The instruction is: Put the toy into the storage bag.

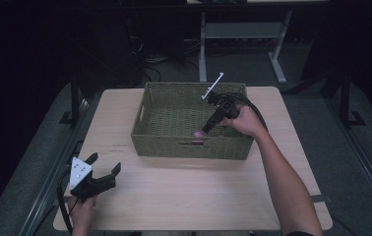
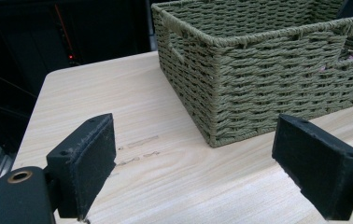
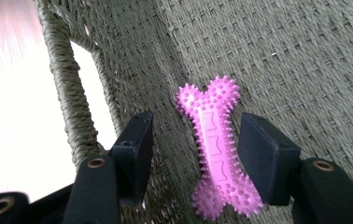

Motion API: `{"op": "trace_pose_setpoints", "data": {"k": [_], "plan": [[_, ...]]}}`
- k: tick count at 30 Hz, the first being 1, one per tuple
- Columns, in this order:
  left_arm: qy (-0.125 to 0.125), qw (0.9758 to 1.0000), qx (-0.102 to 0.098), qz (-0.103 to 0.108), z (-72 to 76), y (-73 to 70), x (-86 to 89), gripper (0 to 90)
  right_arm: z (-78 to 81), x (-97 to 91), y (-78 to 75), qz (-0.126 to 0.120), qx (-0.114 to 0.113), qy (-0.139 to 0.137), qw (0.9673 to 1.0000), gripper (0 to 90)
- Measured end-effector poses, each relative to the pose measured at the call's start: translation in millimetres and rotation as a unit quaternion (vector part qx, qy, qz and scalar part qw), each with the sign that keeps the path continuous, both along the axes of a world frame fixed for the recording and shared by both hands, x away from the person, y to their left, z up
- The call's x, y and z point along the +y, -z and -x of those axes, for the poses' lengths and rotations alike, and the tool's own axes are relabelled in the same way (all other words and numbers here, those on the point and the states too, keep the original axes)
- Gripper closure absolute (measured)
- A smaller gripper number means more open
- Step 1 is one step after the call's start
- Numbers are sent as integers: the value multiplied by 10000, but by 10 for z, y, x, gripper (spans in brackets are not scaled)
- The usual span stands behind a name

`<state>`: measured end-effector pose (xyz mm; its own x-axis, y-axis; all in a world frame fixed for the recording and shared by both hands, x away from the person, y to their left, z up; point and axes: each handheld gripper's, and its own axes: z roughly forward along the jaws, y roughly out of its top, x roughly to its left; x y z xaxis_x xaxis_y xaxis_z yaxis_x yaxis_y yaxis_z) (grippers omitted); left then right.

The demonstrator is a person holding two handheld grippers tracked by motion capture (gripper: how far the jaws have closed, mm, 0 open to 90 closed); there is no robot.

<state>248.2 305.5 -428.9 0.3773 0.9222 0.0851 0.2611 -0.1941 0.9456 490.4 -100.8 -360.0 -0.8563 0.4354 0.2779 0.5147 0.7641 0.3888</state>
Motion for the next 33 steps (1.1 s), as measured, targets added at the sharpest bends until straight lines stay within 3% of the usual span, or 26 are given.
{"op": "trace_pose_setpoints", "data": {"k": [15, 27, 33], "plan": [[-4, 10000, -28, -23, 12, -5, 9, 130, 114, -17, -180, -125, -204, -6, 9997, 399], [1, 10000, -19, -20, 9, -5, 2, 130, 316, 71, -347, -149, -478, -245, 9984, 373], [11, 10000, -20, -12, 10, -5, 5, 130, 380, 85, -388, -167, -503, -306, 9981, 367]]}}
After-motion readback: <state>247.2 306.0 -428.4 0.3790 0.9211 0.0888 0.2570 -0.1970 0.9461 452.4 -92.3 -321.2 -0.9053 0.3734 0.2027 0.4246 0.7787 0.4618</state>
